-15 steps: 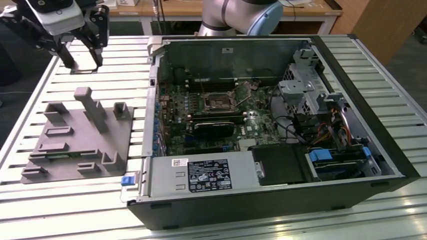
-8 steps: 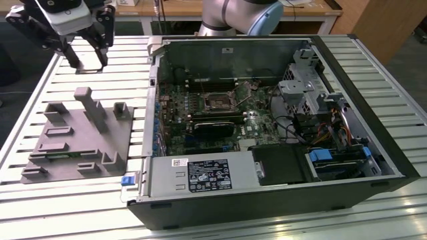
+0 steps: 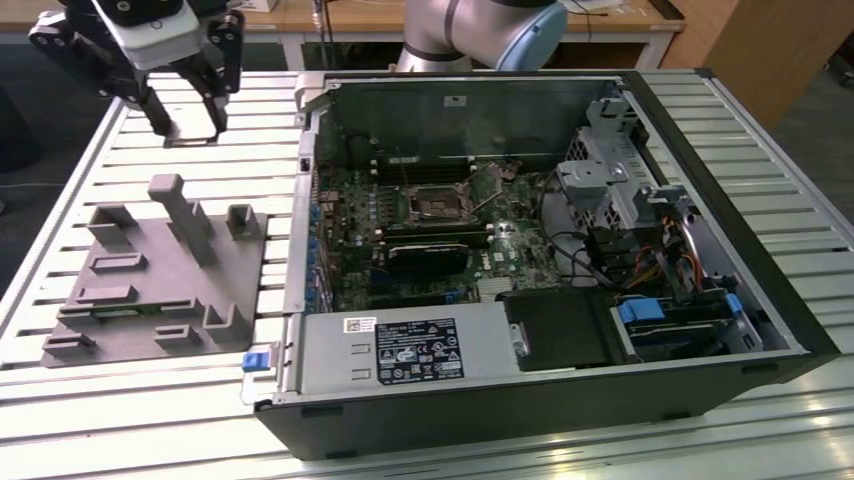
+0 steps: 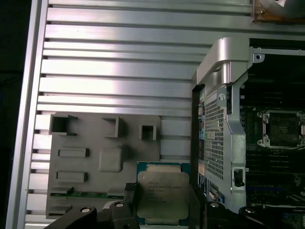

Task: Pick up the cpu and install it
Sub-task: 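Pick up the cpu and move it towards the insertion slot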

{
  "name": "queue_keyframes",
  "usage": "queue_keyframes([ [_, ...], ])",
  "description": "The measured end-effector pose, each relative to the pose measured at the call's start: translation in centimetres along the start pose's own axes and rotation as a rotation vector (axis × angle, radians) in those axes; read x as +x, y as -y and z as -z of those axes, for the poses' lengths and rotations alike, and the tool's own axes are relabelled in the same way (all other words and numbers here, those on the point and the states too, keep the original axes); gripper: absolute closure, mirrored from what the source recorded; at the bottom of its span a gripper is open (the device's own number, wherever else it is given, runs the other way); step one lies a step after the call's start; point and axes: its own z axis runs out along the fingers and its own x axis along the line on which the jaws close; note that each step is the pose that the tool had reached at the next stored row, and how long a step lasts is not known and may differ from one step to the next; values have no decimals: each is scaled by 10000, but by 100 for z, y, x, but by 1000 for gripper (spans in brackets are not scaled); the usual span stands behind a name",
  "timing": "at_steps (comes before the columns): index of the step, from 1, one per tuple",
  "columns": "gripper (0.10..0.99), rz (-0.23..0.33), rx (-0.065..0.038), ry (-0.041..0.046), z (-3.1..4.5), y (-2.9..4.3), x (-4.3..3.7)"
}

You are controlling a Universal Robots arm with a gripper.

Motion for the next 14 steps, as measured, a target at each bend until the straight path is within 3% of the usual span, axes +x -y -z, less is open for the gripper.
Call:
queue_keyframes([
  [14,561,0,-33,2,-1,5,-194],
])
